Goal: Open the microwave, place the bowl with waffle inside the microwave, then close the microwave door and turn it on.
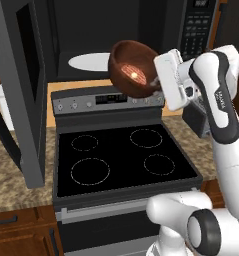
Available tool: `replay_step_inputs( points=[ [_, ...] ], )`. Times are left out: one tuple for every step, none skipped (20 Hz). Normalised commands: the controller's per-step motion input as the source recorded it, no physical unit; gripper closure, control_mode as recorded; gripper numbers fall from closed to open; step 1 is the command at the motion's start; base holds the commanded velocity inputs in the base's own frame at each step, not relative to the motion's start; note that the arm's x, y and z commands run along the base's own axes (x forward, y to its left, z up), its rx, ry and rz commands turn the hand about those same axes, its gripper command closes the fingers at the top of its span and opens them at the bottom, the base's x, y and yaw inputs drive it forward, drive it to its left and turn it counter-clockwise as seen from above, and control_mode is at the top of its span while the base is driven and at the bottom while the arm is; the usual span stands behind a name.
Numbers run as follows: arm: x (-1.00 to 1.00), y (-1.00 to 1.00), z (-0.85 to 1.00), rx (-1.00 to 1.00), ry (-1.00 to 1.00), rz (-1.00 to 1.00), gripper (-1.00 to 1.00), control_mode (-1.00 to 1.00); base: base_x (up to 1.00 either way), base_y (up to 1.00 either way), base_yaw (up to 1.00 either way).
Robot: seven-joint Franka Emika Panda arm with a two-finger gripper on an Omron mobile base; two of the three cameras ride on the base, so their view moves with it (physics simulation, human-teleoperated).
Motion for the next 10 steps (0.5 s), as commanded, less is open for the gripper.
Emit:
replay_step_inputs(
  points=[
    [0.00, 0.01, 0.00, 0.00, 0.00, 0.00, 1.00, -1.00, 0.00, 0.00, 0.00],
    [0.00, 0.00, -0.06, 0.00, 0.00, 0.00, 1.00, -1.00, 0.00, 0.00, 0.00],
    [0.00, 0.00, 0.00, 0.01, 0.00, 0.00, 1.00, -1.00, 0.00, 0.00, 0.00],
    [0.16, 0.05, 0.00, 0.00, 0.00, 0.00, 1.00, -1.00, 0.00, 0.00, 0.00],
    [0.41, 0.19, 0.09, 0.00, 0.00, 0.00, 1.00, -1.00, 0.00, 0.00, 0.00],
    [0.44, 0.22, 0.31, 0.00, 0.00, 0.00, 1.00, -1.00, 0.00, 0.00, 0.00],
    [0.44, 0.29, 0.37, 0.00, 0.00, 0.00, 1.00, -1.00, 0.00, 0.00, 0.00],
    [0.41, 0.31, 0.33, 0.00, 0.00, 0.00, 1.00, -1.00, 0.00, 0.00, 0.00],
    [0.41, 0.36, 0.30, 0.00, 0.00, 0.00, 1.00, -1.00, 0.00, 0.00, 0.00],
    [0.41, 0.36, 0.34, 0.00, 0.00, 0.00, 1.00, -1.00, 0.00, 0.00, 0.00]
  ],
)
